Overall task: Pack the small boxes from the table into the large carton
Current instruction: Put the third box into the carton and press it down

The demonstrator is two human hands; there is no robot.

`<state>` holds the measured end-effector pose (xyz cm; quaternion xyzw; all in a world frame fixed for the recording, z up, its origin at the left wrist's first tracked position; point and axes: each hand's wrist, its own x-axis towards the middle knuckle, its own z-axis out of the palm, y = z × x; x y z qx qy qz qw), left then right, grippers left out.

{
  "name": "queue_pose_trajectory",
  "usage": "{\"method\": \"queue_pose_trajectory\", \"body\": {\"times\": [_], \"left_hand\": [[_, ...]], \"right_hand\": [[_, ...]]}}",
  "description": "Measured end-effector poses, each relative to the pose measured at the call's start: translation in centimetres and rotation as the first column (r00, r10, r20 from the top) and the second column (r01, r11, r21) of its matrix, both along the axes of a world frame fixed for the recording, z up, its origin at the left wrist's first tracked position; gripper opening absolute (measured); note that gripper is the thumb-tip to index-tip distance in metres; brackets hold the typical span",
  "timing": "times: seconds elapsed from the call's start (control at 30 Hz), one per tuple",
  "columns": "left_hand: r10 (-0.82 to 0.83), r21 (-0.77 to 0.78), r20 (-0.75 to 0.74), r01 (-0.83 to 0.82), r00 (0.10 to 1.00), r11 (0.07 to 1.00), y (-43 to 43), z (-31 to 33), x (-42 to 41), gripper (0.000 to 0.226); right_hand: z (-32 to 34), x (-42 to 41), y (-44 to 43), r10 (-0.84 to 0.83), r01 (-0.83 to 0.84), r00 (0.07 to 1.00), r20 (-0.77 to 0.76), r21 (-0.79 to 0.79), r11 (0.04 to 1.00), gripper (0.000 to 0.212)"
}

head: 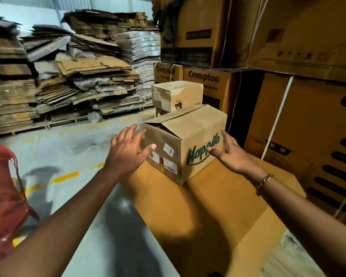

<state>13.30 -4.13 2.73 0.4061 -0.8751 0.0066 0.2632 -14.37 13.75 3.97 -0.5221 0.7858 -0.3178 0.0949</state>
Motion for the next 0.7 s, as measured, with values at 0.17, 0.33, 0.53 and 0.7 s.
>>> {"method": "queue_pose_trajectory", "body": {"times": [0.17,0.33,0.53,0.7], "left_hand": [[-0.073,0.1,0.023,0.071,0.997,0.993,-11.7,-1.9,-3.1,0.08],[-0.15,0.275,0.043,0.133,0.988,0.952,-22.6,-3.1,-6.5,0.079],[-0.165,0.571,-0.077,0.179,0.983,0.801,-33.1,-4.2,-11.4,0.088],[-0.09,0.801,-0.345,0.343,0.934,0.49,-36.4,-5.3,-14.9,0.068]], "right_hand": [[-2.5,-0.4,-8.3,-0.096,0.095,0.992,0.084,0.016,0.995,0.087],[-4.2,-0.7,-15.4,-0.254,0.255,0.918,0.303,0.037,0.966,0.091],[-5.5,-0.7,-21.6,-0.411,0.474,0.678,0.609,0.065,0.878,0.1],[-6.3,-1.1,-24.4,-0.447,0.544,0.544,0.71,0.107,0.832,0.09]]}}
